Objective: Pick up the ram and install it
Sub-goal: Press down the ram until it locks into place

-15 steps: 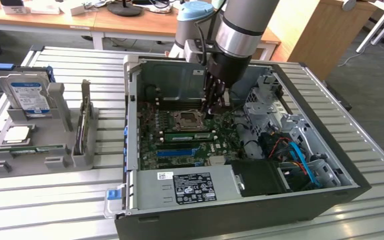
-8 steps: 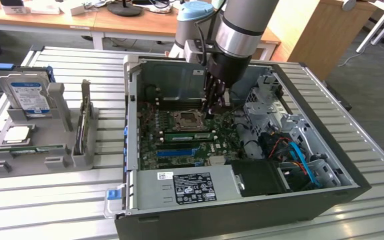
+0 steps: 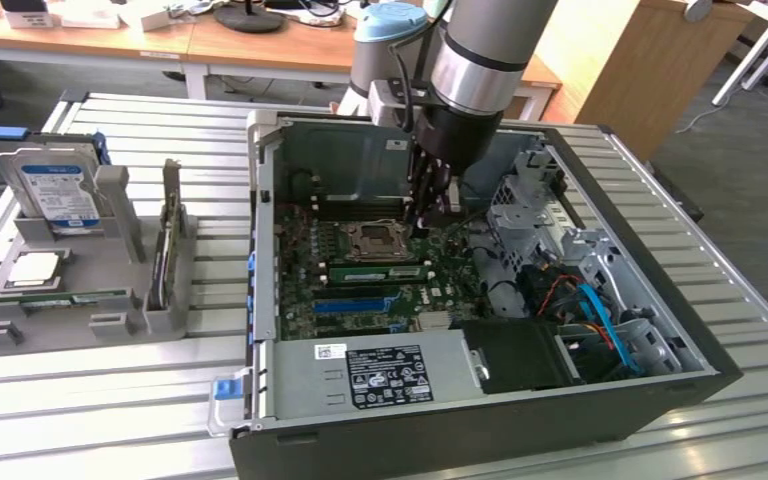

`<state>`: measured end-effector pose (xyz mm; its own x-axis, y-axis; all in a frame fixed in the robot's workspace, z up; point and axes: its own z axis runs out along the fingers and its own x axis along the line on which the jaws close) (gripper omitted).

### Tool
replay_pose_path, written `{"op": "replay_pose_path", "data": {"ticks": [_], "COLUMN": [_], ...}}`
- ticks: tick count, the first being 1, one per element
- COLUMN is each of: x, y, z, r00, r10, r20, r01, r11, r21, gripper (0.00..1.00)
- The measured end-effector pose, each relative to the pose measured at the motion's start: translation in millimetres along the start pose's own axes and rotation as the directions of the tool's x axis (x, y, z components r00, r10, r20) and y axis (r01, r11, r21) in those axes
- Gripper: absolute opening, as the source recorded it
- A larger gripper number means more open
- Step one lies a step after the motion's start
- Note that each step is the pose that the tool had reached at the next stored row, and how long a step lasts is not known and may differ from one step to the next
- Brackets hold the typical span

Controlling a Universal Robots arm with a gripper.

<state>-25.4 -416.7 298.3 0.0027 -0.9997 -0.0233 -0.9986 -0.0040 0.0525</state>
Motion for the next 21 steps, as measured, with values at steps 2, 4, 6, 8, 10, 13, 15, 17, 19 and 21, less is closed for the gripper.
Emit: {"op": "replay_pose_path", "data": {"ticks": [2, 4, 6, 8, 10, 13, 15, 17, 19, 21], "x": [0.0, 0.0, 0.0, 0.0, 0.0, 0.0, 0.0, 0.0, 0.0, 0.0], "y": [0.0, 0.0, 0.0, 0.0, 0.0, 0.0, 0.0, 0.0, -0.2, -1.1], "z": [0.0, 0.0, 0.0, 0.0, 0.0, 0.0, 0.0, 0.0, 0.0, -0.1], "r00": [1.0, 1.0, 1.0, 1.0, 1.0, 1.0, 1.0, 1.0, 1.0, 1.0], "r10": [0.0, 0.0, 0.0, 0.0, 0.0, 0.0, 0.0, 0.0, 0.0, 0.0], "r20": [-0.0001, 0.0, 0.0, 0.0, 0.0, 0.0, 0.0, 0.0, 0.0, 0.0], "r01": [0.0, 0.0, 0.0, 0.0, 0.0, 0.0, 0.0, 0.0, 0.0, 0.0], "r11": [1.0, 1.0, 1.0, 1.0, 1.0, 1.0, 1.0, 1.0, 1.0, 1.0], "r21": [0.0, 0.0, 0.0, 0.0, 0.0, 0.0, 0.0, 0.0, 0.0, 0.0], "gripper": [0.31, 0.31, 0.31, 0.29, 0.23, 0.11, 0.11, 0.11, 0.11, 0.11]}}
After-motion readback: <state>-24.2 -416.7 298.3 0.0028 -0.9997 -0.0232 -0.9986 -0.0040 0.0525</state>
